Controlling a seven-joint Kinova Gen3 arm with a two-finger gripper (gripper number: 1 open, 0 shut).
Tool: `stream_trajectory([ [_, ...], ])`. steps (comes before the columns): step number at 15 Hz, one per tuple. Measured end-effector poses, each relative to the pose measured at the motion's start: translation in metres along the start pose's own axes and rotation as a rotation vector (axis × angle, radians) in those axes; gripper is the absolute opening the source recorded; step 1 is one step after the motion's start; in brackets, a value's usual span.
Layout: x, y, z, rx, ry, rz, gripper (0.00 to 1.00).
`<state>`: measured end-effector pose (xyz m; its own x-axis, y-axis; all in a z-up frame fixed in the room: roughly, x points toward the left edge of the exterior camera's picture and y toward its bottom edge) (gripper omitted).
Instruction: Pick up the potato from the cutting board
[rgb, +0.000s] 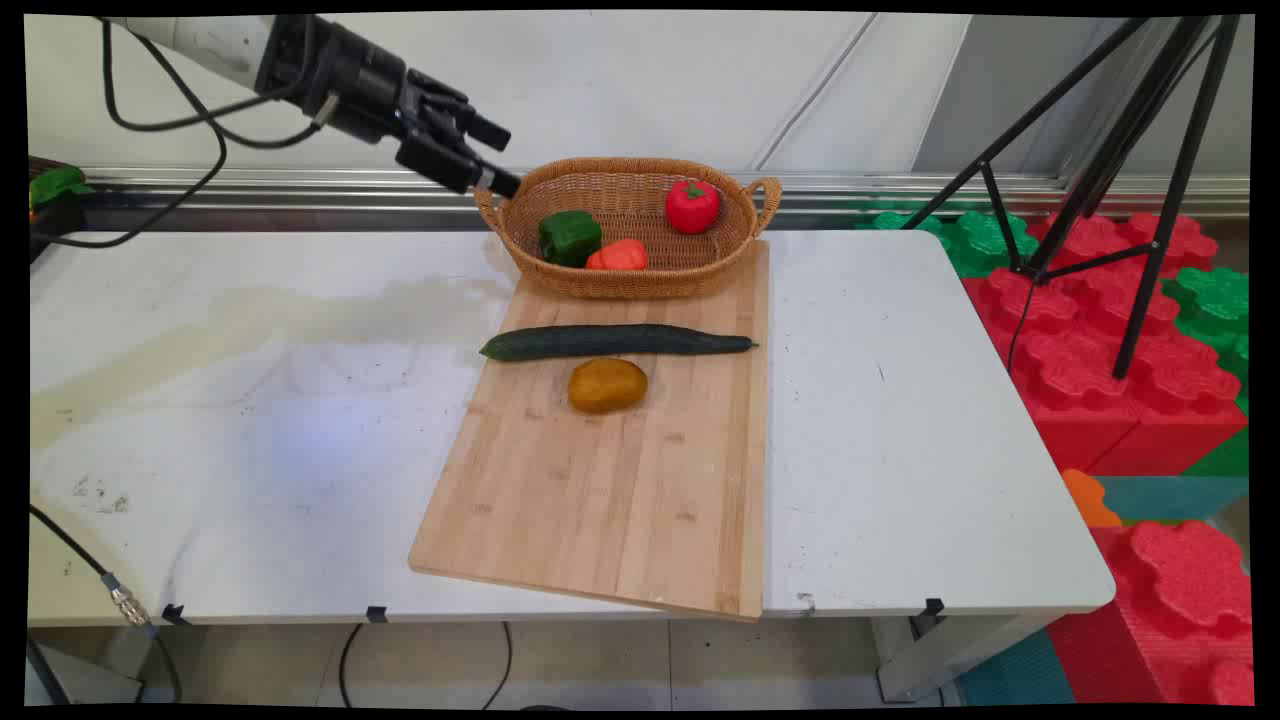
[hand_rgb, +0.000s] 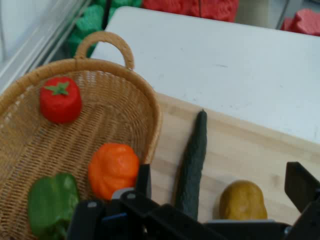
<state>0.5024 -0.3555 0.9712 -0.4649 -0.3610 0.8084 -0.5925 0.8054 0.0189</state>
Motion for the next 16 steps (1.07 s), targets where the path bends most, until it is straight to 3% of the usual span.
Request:
stream_trajectory([
  [6, -0.011, 0.012, 0.019, -0.030, -0.071, 0.079, 1.00],
  [16, -0.043, 0.041, 0.089, -0.090, -0.205, 0.170, 1.00],
])
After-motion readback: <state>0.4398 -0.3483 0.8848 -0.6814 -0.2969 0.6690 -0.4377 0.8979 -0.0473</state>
